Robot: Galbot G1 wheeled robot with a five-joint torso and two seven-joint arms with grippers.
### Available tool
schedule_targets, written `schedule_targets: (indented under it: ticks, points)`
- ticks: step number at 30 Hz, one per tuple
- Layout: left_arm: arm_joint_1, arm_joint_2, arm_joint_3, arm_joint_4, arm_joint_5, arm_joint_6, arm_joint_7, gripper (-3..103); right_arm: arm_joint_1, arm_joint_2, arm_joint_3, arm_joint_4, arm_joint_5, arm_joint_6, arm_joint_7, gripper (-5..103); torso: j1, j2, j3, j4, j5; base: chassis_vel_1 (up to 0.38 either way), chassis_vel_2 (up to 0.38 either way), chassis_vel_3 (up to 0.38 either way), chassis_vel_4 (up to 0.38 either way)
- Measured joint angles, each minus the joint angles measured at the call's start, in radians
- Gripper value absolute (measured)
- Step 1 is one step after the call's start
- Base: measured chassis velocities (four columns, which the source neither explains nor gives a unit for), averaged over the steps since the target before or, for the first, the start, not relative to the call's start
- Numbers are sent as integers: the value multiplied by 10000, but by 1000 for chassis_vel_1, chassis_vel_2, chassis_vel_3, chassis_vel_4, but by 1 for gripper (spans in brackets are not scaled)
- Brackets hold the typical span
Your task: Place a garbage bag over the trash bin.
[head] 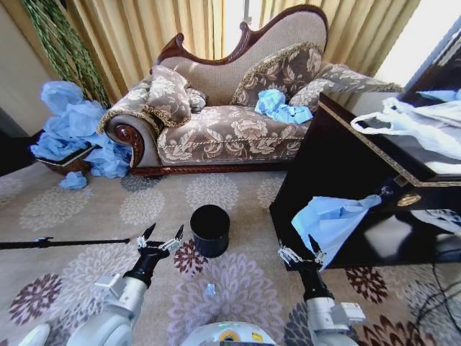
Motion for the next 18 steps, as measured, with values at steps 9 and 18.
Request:
schedule_targets:
  ticks: [9, 18]
  points:
    - [-60, 50, -12, -60, -108, 165, -35, 100, 37, -14, 24, -84, -37, 28, 18, 100, 0, 0, 0, 0, 0, 0, 0, 0, 0]
    - [-89, 10, -11, 32, 359, 114, -44, 100, 60, -34, 23, -171, -46, 50, 15, 100, 0, 0, 0, 0, 0, 0, 0, 0, 0]
